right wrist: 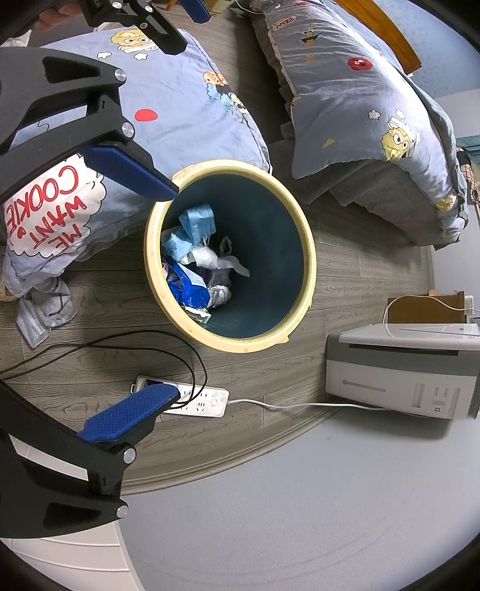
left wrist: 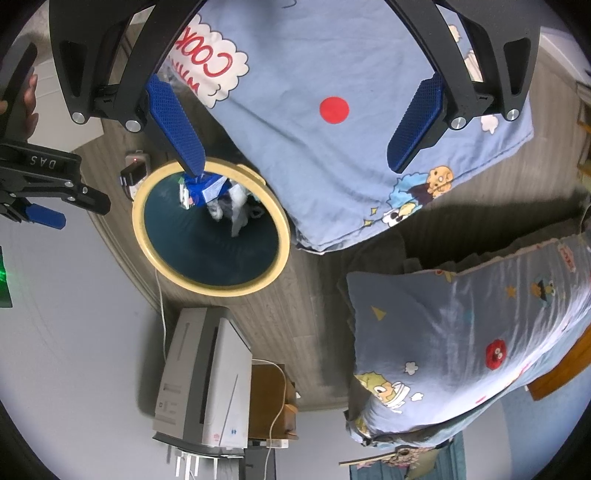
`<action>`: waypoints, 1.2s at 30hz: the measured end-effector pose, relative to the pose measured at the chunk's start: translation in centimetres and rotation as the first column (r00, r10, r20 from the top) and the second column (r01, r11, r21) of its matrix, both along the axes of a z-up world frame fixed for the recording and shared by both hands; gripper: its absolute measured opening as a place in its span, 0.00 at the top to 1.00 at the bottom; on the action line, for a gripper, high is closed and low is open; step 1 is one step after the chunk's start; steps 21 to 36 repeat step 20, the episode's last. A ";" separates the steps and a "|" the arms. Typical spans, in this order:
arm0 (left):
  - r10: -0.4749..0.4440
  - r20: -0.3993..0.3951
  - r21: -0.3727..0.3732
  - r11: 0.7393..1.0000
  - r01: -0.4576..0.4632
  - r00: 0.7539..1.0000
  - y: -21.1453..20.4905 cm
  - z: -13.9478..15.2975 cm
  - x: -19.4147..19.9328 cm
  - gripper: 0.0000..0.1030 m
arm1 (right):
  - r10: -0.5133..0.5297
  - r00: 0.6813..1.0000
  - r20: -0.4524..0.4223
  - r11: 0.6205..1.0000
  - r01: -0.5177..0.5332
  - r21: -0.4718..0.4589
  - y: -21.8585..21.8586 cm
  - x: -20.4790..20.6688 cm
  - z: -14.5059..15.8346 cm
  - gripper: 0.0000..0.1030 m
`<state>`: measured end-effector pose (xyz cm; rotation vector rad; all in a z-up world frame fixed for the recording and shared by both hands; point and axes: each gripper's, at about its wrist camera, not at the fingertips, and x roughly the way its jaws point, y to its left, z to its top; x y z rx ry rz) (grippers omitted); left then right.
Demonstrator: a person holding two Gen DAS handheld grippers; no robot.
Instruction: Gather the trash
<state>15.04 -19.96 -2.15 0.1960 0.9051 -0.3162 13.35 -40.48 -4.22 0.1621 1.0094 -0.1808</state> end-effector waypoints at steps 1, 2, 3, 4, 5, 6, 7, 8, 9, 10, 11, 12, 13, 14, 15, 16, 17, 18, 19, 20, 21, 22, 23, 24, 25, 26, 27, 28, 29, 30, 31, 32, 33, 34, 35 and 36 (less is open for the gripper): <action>0.000 0.001 0.001 1.000 0.000 1.000 0.0 0.0 0.0 0.05 | 0.000 1.000 0.000 1.000 0.000 -0.002 0.0 0.0 0.0 0.06; -0.002 0.001 0.001 1.000 0.002 1.000 -0.1 0.0 0.0 0.05 | 0.001 1.000 0.000 1.000 -0.001 -0.002 0.0 0.0 0.0 0.06; -0.001 0.002 0.001 1.000 0.001 1.000 -0.1 0.0 0.0 0.05 | 0.000 1.000 0.000 1.000 0.000 -0.002 0.0 0.0 0.0 0.06; 0.001 0.003 0.002 1.000 -0.001 1.000 -0.1 0.0 0.0 0.05 | 0.000 1.000 0.000 1.000 0.000 -0.001 0.0 0.0 0.0 0.06; -0.001 0.011 0.007 1.000 0.001 1.000 -0.1 0.1 -0.1 0.05 | 0.000 1.000 0.000 1.000 0.000 -0.001 0.0 0.0 0.0 0.06; -0.004 0.020 0.009 1.000 0.004 1.000 -0.2 0.1 -0.1 0.05 | 0.000 1.000 0.000 1.000 0.000 -0.002 0.0 0.0 0.0 0.06; -0.016 0.027 0.008 1.000 0.016 0.999 -0.3 0.2 -0.2 0.05 | 0.000 1.000 -0.001 1.000 0.000 -0.003 0.0 0.0 0.0 0.06; -0.029 0.025 -0.001 1.000 0.029 0.999 -0.5 0.3 -0.2 0.05 | 0.000 1.000 -0.001 1.000 0.000 -0.003 0.0 0.0 0.0 0.06; -0.042 0.018 -0.014 0.999 0.042 0.999 -0.6 0.3 -0.2 0.05 | -0.001 1.000 -0.003 1.000 0.001 -0.002 -0.1 0.0 0.0 0.06; -0.055 0.006 -0.025 0.998 0.055 0.998 -0.4 0.2 -0.3 0.05 | -0.001 1.000 -0.003 1.000 0.001 -0.001 -0.1 0.0 0.0 0.06; -0.055 0.000 -0.027 0.998 0.055 0.998 -0.5 0.1 -0.3 0.05 | -0.002 1.000 -0.003 1.000 0.002 -0.001 -0.1 0.0 -0.1 0.06; -0.055 -0.003 -0.026 0.998 0.055 0.998 -0.5 0.1 -0.3 0.05 | -0.004 1.000 -0.004 1.000 0.004 -0.001 0.0 -0.1 -0.1 0.06; -0.057 0.000 -0.023 0.998 0.057 0.998 -0.6 0.1 -0.3 0.05 | -0.005 1.000 -0.004 1.000 0.005 -0.001 0.0 -0.1 -0.1 0.06; -0.058 0.004 -0.019 0.998 0.058 0.998 -0.4 0.1 -0.3 0.05 | -0.005 1.000 -0.004 1.000 0.005 -0.001 0.0 -0.1 -0.1 0.06; -0.053 0.005 -0.011 0.999 0.053 0.999 -0.5 0.2 -0.2 0.05 | -0.004 1.000 -0.005 1.000 0.004 -0.002 0.0 -0.1 -0.1 0.06; -0.046 0.001 -0.005 0.999 0.046 0.999 -0.5 0.2 -0.1 0.05 | -0.004 1.000 -0.005 1.000 0.004 -0.002 0.0 -0.1 -0.1 0.06; -0.043 -0.003 -0.007 0.999 0.043 0.999 -0.4 0.2 -0.1 0.05 | -0.005 1.000 -0.006 1.000 0.005 -0.004 0.0 -0.2 -0.1 0.06; -0.047 -0.006 -0.011 0.999 0.046 0.999 -0.3 0.2 -0.2 0.05 | -0.006 1.000 -0.007 1.000 0.006 -0.005 0.1 -0.2 -0.1 0.06; -0.051 -0.005 -0.009 0.999 0.051 0.999 -0.4 0.2 -0.2 0.05 | -0.009 1.000 -0.008 1.000 0.009 -0.005 0.2 -0.2 -0.1 0.06; -0.052 -0.001 -0.003 0.999 0.052 0.999 -0.3 0.2 -0.3 0.05 | -0.011 1.000 -0.008 1.000 0.011 -0.005 0.3 -0.3 0.0 0.06; -0.052 -0.001 -0.003 0.999 0.052 0.999 -0.3 0.2 -0.3 0.05 | -0.011 1.000 -0.008 1.000 0.011 -0.005 0.3 -0.3 0.0 0.06; -0.052 -0.001 -0.003 0.999 0.052 0.999 -0.3 0.2 -0.3 0.05 | -0.011 1.000 -0.008 1.000 0.011 -0.005 0.3 -0.3 0.0 0.06; -0.052 -0.001 -0.003 0.999 0.052 0.999 -0.3 0.2 -0.3 0.05 | -0.011 1.000 -0.008 1.000 0.011 -0.005 0.3 -0.3 0.0 0.06; -0.052 -0.001 -0.003 0.999 0.052 0.999 -0.3 0.2 -0.3 0.05 | -0.011 1.000 -0.008 1.000 0.011 -0.005 0.3 -0.3 0.0 0.06; -0.052 -0.001 -0.003 0.999 0.052 0.999 -0.3 0.2 -0.3 0.05 | -0.011 1.000 -0.008 1.000 0.011 -0.005 0.3 -0.3 0.0 0.06; -0.052 -0.001 -0.003 0.999 0.052 0.999 -0.3 0.2 -0.3 0.05 | -0.011 1.000 -0.008 1.000 0.011 -0.005 0.3 -0.3 0.0 0.06; -0.052 -0.001 -0.003 0.999 0.052 0.999 -0.3 0.2 -0.3 0.05 | -0.011 1.000 -0.008 1.000 0.011 -0.005 0.3 -0.3 0.0 0.06; -0.052 -0.001 -0.003 0.999 0.052 0.999 -0.3 0.2 -0.3 0.05 | -0.011 1.000 -0.008 1.000 0.011 -0.005 0.3 -0.3 0.0 0.06; -0.052 -0.001 -0.003 0.999 0.052 0.999 -0.3 0.2 -0.3 0.05 | -0.011 1.000 -0.008 1.000 0.011 -0.005 0.3 -0.3 0.0 0.06; -0.052 -0.001 -0.003 0.999 0.052 0.999 -0.3 0.2 -0.3 0.05 | -0.011 1.000 -0.008 1.000 0.011 -0.005 0.3 -0.3 0.0 0.06; -0.052 -0.001 -0.003 0.999 0.052 0.999 -0.3 0.2 -0.3 0.05 | -0.011 1.000 -0.008 1.000 0.011 -0.005 0.3 -0.3 0.0 0.06; -0.052 -0.001 -0.003 0.999 0.052 0.999 -0.3 0.2 -0.3 0.05 | -0.011 1.000 -0.008 1.000 0.011 -0.005 0.3 -0.3 0.0 0.06; -0.052 -0.001 -0.003 0.999 0.052 0.999 -0.3 0.2 -0.3 0.05 | -0.011 1.000 -0.008 1.000 0.011 -0.005 0.3 -0.3 0.0 0.06; -0.052 -0.001 -0.003 0.999 0.052 0.999 -0.3 0.2 -0.3 0.05 | -0.011 1.000 -0.008 1.000 0.011 -0.005 0.3 -0.3 0.0 0.06; -0.052 -0.001 -0.003 0.999 0.052 0.999 -0.3 0.2 -0.3 0.05 | -0.011 1.000 -0.008 1.000 0.011 -0.005 0.3 -0.3 0.0 0.06; -0.052 -0.001 -0.003 0.999 0.052 0.999 -0.3 0.2 -0.3 0.05 | -0.011 1.000 -0.008 1.000 0.011 -0.005 0.3 -0.3 0.0 0.06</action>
